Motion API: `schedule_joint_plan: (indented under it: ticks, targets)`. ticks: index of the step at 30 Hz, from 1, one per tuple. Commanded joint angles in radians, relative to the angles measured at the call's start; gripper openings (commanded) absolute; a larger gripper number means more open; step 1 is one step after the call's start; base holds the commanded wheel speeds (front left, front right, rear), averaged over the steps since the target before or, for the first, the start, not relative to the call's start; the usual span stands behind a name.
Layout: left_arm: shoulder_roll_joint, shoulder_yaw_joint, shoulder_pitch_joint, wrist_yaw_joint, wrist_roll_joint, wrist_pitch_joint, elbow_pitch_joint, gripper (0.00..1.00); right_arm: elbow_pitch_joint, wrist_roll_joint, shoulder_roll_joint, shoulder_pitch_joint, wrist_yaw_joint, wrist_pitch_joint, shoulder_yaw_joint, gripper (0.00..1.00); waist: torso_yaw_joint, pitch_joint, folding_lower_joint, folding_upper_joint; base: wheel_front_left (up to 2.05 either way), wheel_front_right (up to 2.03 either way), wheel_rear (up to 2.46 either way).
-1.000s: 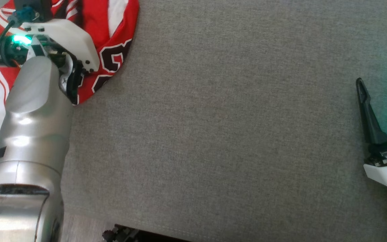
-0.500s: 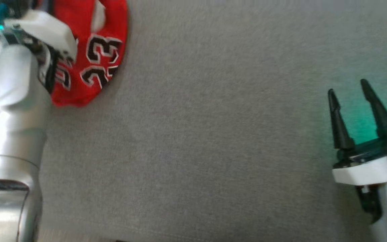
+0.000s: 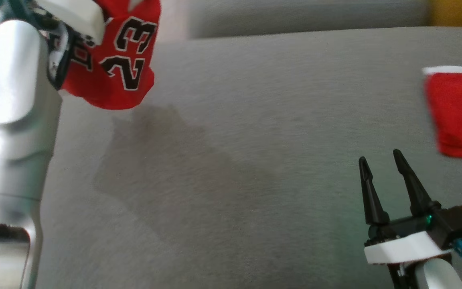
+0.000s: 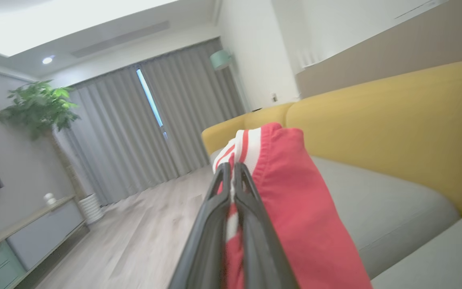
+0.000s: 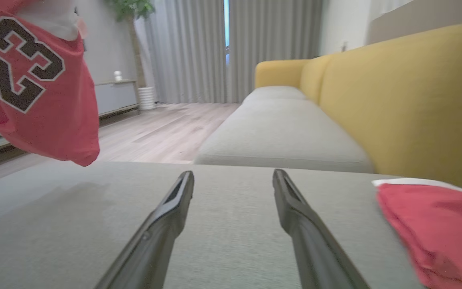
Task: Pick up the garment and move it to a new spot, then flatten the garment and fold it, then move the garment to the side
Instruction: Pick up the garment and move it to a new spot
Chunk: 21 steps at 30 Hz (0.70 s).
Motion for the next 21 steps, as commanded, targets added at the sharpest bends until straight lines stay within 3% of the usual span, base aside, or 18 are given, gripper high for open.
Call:
schedule_joint_plan:
  ticks: [1,6,12,16,21]
  targets:
    - [0.046,0.013,-0.032,0.002,-0.004,0.01,-0.062,0.0,-0.033,-0.008,0.004,-0.009,-0.001,0.001,0.019,1.0,-0.136,-0.1,0.0003,0.0,0.0,0.0,0.0]
    - [0.025,-0.02,0.001,0.002,-0.051,0.042,-0.175,0.0,-0.038,-0.011,0.02,0.004,-0.001,0.001,0.017,1.0,-0.219,-0.097,0.0003,0.0,0.0,0.0,0.0]
    - [-0.019,-0.099,0.091,0.002,-0.072,0.027,-0.235,0.0,-0.037,-0.009,0.029,-0.006,-0.001,0.001,0.029,1.0,-0.266,-0.061,0.0003,0.0,0.0,0.0,0.0]
    - [-0.058,-0.152,0.231,0.019,-0.063,-0.052,-0.217,0.0,-0.035,-0.005,0.036,-0.023,-0.001,0.001,0.037,1.0,-0.286,-0.022,0.0003,0.0,0.0,0.0,0.0]
    - [-0.126,-0.195,0.45,0.074,-0.069,-0.212,-0.141,0.0,-0.018,0.0,0.043,-0.044,-0.001,0.001,0.044,1.0,-0.295,0.034,0.0003,0.0,0.0,0.0,0.0]
